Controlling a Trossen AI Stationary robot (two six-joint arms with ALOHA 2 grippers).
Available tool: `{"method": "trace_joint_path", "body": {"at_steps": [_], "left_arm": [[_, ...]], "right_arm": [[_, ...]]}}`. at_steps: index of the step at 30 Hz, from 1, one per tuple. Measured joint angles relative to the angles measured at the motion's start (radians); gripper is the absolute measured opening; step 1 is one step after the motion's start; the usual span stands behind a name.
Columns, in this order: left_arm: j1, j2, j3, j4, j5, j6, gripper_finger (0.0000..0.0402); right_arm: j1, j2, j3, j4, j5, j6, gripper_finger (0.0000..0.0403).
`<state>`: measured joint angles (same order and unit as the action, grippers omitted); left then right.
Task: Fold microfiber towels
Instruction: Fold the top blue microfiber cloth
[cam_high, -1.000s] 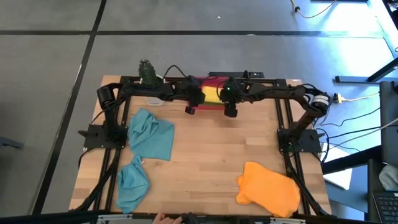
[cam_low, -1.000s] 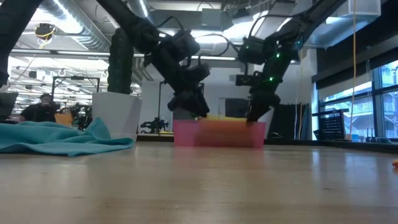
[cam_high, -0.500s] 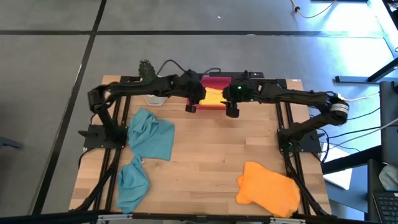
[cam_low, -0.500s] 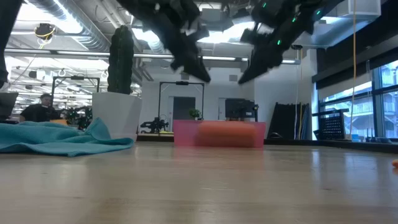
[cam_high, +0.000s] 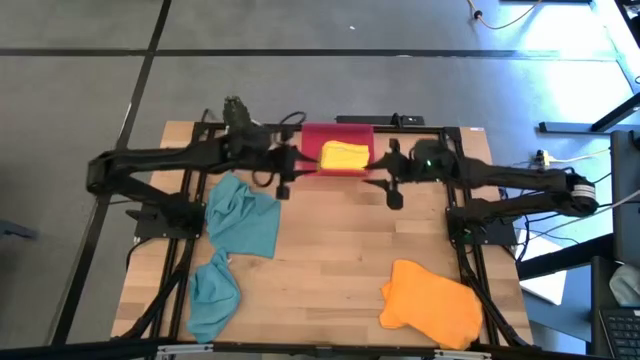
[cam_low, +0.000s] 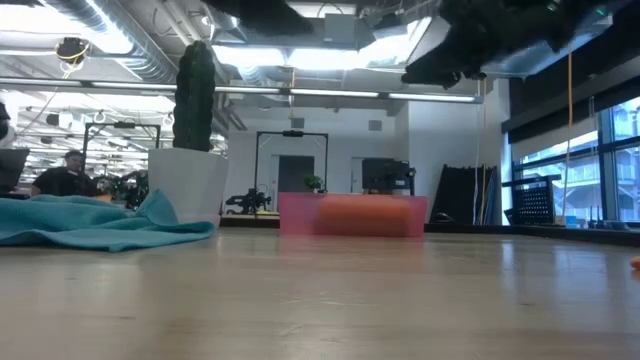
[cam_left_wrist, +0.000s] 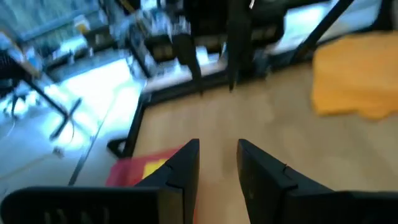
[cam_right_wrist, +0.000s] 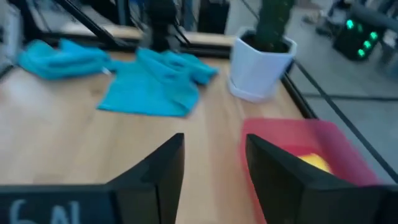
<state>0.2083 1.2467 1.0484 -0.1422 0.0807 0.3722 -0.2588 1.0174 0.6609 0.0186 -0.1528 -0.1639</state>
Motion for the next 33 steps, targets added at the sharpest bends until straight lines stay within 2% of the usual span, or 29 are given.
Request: {"method": "trace_joint_path", "body": {"at_steps": [7, 13, 18, 24, 33], "left_arm": [[-0.109, -0.168, -0.319, 0.337, -0.042, -0.099, 0.0096], [-0.182, -0.196, -0.531, 0.618, -0.046, -0.161, 0.0096], [-0.219, -0.188, -0.631, 0.739, -0.11, -0.181, 0.0096], [-0.233, -0.188, -0.642, 0.773, -0.148, -0.24, 0.0096], [-0.248, -0.188, -0.642, 0.865, -0.147, -0.207, 0.0096]], "right_arm": [[0.106, -0.019, -0.288, 0.463, 0.029, 0.086, 0.017], [0.177, -0.006, -0.44, 0.734, 0.082, 0.152, 0.017], [0.229, -0.004, -0.466, 0.757, 0.188, 0.164, 0.017], [0.277, -0.005, -0.467, 0.757, 0.282, 0.163, 0.017], [0.304, 0.025, -0.467, 0.756, 0.303, 0.215, 0.017]]}}
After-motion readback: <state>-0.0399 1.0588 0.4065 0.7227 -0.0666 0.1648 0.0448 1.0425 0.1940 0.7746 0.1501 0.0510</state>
